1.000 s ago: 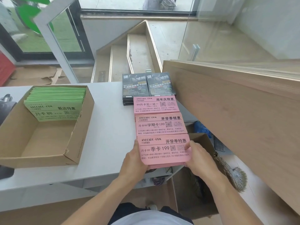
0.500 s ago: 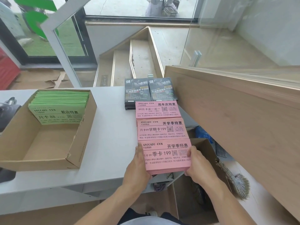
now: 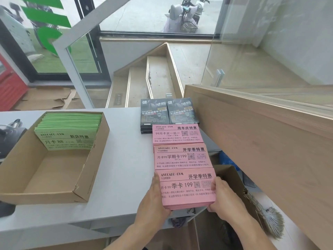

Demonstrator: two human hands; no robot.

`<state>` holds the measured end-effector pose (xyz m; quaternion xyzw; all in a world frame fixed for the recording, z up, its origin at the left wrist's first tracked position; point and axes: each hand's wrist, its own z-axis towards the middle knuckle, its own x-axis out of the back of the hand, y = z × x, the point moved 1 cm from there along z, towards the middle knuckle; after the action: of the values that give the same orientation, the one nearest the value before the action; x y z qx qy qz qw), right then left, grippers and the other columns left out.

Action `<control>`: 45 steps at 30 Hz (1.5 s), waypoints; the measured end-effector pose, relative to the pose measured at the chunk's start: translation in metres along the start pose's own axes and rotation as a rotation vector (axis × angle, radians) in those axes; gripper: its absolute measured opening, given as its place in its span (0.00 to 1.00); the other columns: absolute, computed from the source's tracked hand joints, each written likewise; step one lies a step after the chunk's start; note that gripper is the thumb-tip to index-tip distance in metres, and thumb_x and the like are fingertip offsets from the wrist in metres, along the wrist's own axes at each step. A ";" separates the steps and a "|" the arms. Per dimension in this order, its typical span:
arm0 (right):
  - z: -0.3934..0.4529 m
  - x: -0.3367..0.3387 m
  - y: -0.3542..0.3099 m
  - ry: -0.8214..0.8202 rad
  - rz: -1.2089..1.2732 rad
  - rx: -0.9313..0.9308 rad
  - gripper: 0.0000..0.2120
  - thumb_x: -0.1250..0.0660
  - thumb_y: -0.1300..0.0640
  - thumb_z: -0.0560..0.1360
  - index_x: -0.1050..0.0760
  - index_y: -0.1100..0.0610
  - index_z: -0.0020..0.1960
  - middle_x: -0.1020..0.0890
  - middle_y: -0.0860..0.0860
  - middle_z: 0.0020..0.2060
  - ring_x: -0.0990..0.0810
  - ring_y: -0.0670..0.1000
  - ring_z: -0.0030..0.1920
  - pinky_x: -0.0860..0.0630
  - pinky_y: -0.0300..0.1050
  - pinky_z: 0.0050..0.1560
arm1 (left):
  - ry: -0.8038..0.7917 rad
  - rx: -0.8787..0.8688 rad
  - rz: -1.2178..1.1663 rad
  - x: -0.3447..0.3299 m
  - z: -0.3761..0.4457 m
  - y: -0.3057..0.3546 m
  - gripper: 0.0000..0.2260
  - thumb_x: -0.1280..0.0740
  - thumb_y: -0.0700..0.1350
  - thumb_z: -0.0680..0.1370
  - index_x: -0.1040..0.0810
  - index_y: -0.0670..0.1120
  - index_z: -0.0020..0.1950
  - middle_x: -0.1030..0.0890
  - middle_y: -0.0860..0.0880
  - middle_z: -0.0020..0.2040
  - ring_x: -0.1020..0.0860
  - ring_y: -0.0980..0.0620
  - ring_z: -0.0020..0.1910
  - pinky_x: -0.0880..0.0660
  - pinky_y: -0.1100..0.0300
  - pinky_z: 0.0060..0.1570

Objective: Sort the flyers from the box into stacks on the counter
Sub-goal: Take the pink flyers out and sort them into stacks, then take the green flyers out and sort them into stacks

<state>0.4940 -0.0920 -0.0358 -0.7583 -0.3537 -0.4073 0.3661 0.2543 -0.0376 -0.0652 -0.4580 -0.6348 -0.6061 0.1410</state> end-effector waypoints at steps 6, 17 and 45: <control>0.023 0.022 -0.024 0.023 0.341 0.047 0.30 0.25 0.43 0.72 0.37 0.44 0.68 0.34 0.38 0.62 0.24 0.45 0.61 0.21 0.48 0.59 | -0.007 0.247 -0.521 0.029 0.017 0.013 0.57 0.24 0.64 0.70 0.63 0.55 0.82 0.43 0.56 0.82 0.40 0.53 0.80 0.37 0.49 0.76; 0.073 0.028 -0.044 0.044 0.549 -0.052 0.13 0.42 0.42 0.83 0.27 0.47 0.62 0.18 0.41 0.51 0.20 0.41 0.48 0.26 0.42 0.41 | -0.118 0.296 -0.810 0.040 0.045 0.027 0.32 0.28 0.54 0.78 0.43 0.62 0.76 0.22 0.64 0.59 0.19 0.58 0.57 0.21 0.58 0.56; 0.035 -0.033 -0.374 -0.330 0.697 0.378 0.21 0.34 0.47 0.79 0.33 0.28 0.67 0.21 0.30 0.58 0.16 0.41 0.52 0.20 0.51 0.58 | 0.560 0.187 -0.346 0.272 0.014 -0.158 0.23 0.29 0.47 0.80 0.29 0.54 0.74 0.30 0.60 0.74 0.35 0.63 0.74 0.40 0.60 0.75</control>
<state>0.1811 0.1101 0.0213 -0.8071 -0.1987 -0.0604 0.5526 -0.0064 0.1111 0.0301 -0.1442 -0.6926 -0.6624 0.2465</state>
